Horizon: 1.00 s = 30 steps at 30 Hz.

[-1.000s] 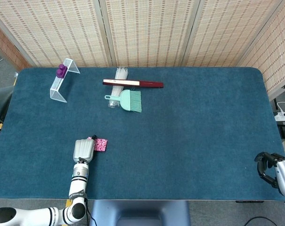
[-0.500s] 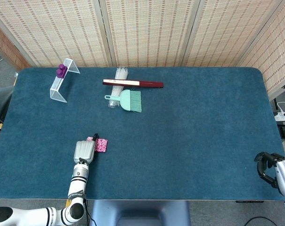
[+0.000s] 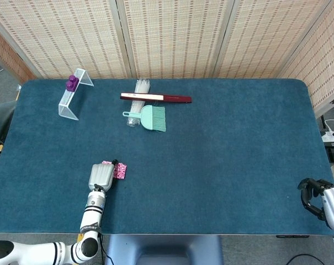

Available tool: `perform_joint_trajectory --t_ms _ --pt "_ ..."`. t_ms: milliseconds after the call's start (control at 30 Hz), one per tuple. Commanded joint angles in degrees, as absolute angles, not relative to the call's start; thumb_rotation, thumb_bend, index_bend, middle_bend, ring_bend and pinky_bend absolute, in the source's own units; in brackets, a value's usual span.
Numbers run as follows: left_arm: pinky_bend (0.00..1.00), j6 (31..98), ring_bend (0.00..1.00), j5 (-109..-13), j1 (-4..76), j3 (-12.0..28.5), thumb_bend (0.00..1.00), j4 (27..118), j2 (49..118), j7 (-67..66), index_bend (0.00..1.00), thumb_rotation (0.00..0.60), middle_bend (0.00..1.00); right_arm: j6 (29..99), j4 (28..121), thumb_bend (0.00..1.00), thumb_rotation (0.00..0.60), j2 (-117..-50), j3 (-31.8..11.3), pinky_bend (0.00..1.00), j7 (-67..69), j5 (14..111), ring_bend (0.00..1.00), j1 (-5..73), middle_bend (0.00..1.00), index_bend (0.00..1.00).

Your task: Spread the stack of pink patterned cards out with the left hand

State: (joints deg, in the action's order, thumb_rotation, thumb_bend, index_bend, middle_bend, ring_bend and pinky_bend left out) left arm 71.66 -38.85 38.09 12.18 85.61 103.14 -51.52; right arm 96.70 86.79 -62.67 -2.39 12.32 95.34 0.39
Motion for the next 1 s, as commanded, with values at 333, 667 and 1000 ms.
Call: perform_joint_trajectory --t_ms 333,667,1000 --pt "1.00 72.83 1.00 -41.05 38.06 11.70 0.42 85.36 103.32 -49.93 0.39 0.600 1.00 96.54 86.83 0.55 0.600 -62.61 -2.31 0.93 12.31 95.38 0.67 0.43 0.73 0.79" --pt "1.00 73.78 1.00 -41.47 37.47 11.11 0.42 87.25 100.71 -50.65 0.44 0.600 1.00 96.53 86.80 0.55 0.600 -62.63 -2.21 0.93 12.21 95.48 0.67 0.42 0.73 0.79" --pt "1.00 71.64 1.00 -41.44 35.94 10.85 0.42 85.56 94.08 -48.13 0.45 0.600 1.00 96.46 86.86 0.55 0.600 -62.72 -2.23 0.93 12.01 95.45 0.67 0.47 0.73 0.79"
